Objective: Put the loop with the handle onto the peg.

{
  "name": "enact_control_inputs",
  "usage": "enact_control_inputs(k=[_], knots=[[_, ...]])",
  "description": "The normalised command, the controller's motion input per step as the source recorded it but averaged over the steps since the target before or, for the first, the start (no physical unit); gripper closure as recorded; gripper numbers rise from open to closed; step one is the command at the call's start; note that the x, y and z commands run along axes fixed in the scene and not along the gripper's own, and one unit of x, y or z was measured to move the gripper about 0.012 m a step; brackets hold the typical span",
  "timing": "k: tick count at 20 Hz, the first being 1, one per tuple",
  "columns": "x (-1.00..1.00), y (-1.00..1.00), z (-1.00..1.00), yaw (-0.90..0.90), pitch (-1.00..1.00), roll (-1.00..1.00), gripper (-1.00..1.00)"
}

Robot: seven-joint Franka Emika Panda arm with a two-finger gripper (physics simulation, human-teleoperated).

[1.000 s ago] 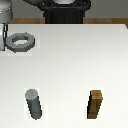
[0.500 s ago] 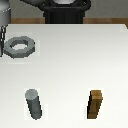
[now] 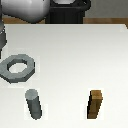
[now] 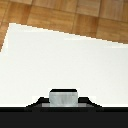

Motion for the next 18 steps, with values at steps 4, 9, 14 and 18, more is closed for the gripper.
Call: enact_control_inputs(k=[4,9,14,18], knots=[[0.0,0.25,0.0,0.0,0.0,0.0,1.0],[0.6,0.0,0.0,0.0,0.0,0.0,1.0],[0.6,0.2,0.0,0.0,0.0,0.0,1.0],[0.0,0.5,0.0,0.0,0.0,0.0,1.0]])
